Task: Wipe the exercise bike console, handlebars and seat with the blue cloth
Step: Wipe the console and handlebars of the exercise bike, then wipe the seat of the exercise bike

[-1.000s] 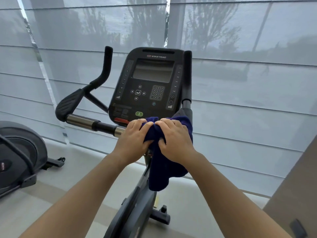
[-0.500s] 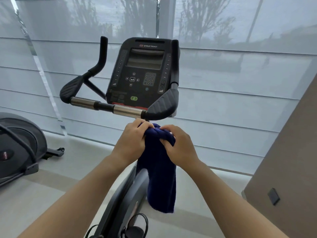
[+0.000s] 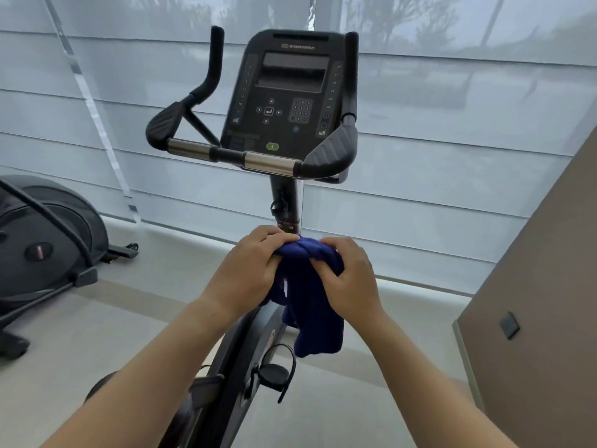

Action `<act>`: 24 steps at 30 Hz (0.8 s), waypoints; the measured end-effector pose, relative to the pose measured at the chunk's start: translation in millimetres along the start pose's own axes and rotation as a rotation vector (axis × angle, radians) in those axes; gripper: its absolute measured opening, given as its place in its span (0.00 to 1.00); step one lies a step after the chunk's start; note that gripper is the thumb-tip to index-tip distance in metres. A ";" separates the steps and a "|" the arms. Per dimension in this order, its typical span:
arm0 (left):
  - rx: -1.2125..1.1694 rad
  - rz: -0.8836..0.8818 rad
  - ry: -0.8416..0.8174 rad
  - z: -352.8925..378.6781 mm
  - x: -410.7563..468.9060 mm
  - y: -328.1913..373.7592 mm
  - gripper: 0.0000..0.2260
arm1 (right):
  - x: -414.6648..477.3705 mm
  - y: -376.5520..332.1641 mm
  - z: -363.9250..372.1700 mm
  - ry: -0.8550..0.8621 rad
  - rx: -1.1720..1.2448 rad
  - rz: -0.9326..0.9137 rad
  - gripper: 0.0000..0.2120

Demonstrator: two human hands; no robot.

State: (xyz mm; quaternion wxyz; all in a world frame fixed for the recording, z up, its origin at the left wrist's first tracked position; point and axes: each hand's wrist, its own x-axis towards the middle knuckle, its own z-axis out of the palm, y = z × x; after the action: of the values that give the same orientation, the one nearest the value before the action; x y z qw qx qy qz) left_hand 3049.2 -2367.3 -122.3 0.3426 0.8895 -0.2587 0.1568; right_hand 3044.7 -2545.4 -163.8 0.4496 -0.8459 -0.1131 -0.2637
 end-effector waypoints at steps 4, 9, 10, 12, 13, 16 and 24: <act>-0.054 -0.009 -0.019 -25.6 -32.6 -9.4 0.15 | -27.7 -31.1 17.2 0.018 0.088 -0.009 0.13; -0.117 0.000 -0.059 -75.5 -81.5 -34.1 0.15 | -55.9 -72.7 63.2 -0.062 0.162 0.043 0.13; -0.123 0.005 -0.079 -87.5 -92.4 -41.5 0.16 | -63.4 -81.6 75.4 -0.072 0.168 0.067 0.14; -0.136 -0.009 -0.132 -109.3 -115.5 -57.5 0.16 | -80.2 -101.6 101.1 -0.080 0.194 0.119 0.14; -0.142 -0.024 -0.158 -119.1 -126.2 -66.8 0.15 | -87.6 -112.4 114.5 -0.080 0.203 0.126 0.14; -0.173 -0.055 -0.192 -140.8 -154.3 -92.4 0.13 | -107.1 -140.9 148.2 -0.059 0.193 0.103 0.12; -0.332 0.013 -0.212 -158.6 -181.4 -118.4 0.13 | -135.6 -177.1 174.8 0.140 0.227 0.195 0.10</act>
State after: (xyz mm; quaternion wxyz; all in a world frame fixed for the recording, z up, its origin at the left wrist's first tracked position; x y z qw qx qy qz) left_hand 2952.2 -2119.0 -154.0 0.4542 0.8307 -0.3213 0.0194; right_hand 2915.8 -2294.8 -193.7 0.5726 -0.7761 -0.0278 -0.2628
